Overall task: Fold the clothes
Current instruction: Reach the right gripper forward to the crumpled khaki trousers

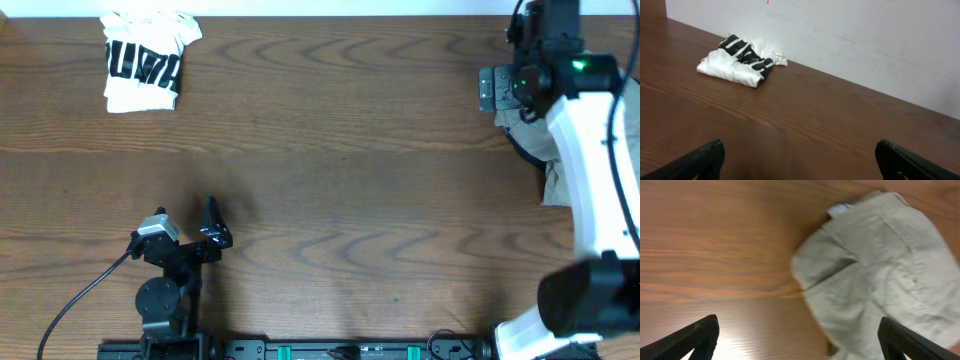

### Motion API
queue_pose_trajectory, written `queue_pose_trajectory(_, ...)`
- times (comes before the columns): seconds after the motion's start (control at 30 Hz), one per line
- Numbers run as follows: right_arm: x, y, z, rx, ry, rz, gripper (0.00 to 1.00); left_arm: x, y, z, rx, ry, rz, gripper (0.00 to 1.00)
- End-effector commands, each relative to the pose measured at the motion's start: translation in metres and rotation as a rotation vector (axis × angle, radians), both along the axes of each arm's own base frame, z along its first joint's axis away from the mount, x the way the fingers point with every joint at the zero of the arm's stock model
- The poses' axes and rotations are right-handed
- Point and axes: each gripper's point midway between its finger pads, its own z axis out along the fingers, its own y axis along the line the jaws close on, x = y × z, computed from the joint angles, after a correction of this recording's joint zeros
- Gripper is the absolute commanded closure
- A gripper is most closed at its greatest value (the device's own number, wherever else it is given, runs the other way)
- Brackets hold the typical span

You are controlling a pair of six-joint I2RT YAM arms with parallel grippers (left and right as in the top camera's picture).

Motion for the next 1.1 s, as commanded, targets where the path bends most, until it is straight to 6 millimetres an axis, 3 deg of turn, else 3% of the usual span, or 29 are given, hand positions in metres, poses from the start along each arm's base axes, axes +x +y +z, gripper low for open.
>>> queue_pose_trajectory(0.0, 0.008, -0.034, -0.015, -0.193, 0.066, -0.053, 0.01, -0.001, -0.001, -0.017, 0.003, 0.052, -0.009, 0.02)
queue_pose_trajectory(0.3, 0.029, -0.051, -0.083, -0.322, 0.206, -0.046, 0.01, -0.001, -0.001, -0.017, 0.003, 0.052, -0.009, 0.02)
queue_pose_trajectory(0.43, 0.031, -0.059, -0.104, -0.391, 0.265, -0.044, 0.06, -0.001, -0.001, -0.017, 0.003, 0.052, -0.009, 0.02)
queue_pose_trajectory(0.7, 0.027, -0.07, -0.135, -0.467, 0.353, -0.056, 0.14, -0.001, -0.001, -0.017, 0.003, 0.052, -0.009, 0.02)
queue_pose_trajectory(0.83, 0.025, -0.07, -0.143, -0.468, 0.374, -0.052, 0.23, -0.001, -0.001, -0.017, 0.003, 0.052, -0.009, 0.02)
queue_pose_trajectory(0.97, 0.022, -0.07, -0.148, -0.468, 0.386, -0.05, 0.24, -0.001, -0.001, -0.017, 0.003, 0.052, -0.009, 0.02)
queue_pose_trajectory(1.07, 0.021, -0.071, -0.149, -0.468, 0.39, -0.05, 0.37, -0.001, -0.001, -0.017, 0.003, 0.052, -0.009, 0.02)
